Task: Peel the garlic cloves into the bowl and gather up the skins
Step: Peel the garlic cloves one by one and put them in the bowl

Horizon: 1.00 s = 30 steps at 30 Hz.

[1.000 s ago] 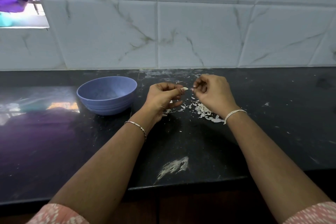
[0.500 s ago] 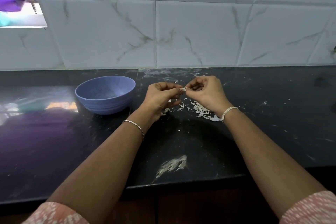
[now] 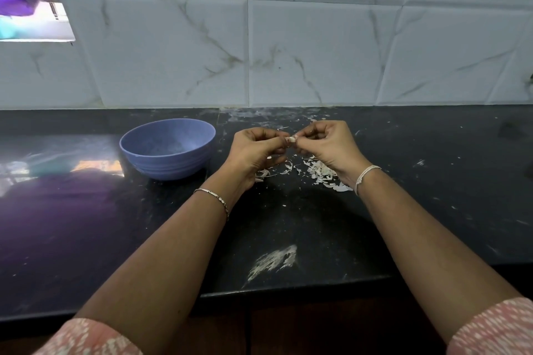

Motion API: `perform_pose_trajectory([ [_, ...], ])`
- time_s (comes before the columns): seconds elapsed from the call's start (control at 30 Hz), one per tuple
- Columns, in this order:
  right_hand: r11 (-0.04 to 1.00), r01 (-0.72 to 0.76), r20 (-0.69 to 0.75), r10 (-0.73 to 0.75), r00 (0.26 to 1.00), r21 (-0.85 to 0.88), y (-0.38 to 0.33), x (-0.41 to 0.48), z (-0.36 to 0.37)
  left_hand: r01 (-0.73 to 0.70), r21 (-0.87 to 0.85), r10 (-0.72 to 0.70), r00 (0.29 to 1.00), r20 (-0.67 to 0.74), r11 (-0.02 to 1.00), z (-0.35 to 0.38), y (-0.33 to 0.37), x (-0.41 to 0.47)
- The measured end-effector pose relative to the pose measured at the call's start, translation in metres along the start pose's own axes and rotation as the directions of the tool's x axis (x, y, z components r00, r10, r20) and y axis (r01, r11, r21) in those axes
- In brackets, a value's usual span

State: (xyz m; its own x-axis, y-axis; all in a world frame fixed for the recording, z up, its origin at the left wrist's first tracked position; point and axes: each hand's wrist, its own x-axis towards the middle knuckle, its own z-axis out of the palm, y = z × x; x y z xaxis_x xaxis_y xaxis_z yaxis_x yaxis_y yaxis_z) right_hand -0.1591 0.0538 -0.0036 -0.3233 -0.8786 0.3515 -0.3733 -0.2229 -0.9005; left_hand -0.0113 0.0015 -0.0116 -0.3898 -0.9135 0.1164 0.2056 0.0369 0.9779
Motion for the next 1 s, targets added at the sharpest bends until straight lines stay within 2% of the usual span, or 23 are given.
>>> perform_pose_trajectory([
  [0.23, 0.995, -0.016, 0.015, 0.015, 1.000, 0.096, -0.0012, -0.0011, 0.0020, 0.000, -0.008, 0.000, 0.999, -0.037, 1.000, 0.0013, 0.0012, -0.0002],
  [0.47, 0.998, -0.020, 0.024, 0.019, 1.000, 0.060, 0.0014, 0.0000, 0.0011, -0.001, 0.007, 0.002, 1.000, -0.030, 1.000, 0.0023, 0.0003, -0.0008],
  [0.73, 0.991, -0.055, 0.054, 0.049, 0.997, 0.119, -0.0005, -0.0007, 0.0010, 0.005, -0.009, -0.005, 1.000, -0.025, 1.000, 0.0008, 0.0011, -0.0006],
  [1.0, 0.996, -0.025, 0.024, 0.023, 0.999, 0.083, -0.0005, -0.0005, 0.0017, 0.006, -0.020, -0.007, 1.000, -0.014, 1.000, 0.0014, 0.0001, 0.0003],
])
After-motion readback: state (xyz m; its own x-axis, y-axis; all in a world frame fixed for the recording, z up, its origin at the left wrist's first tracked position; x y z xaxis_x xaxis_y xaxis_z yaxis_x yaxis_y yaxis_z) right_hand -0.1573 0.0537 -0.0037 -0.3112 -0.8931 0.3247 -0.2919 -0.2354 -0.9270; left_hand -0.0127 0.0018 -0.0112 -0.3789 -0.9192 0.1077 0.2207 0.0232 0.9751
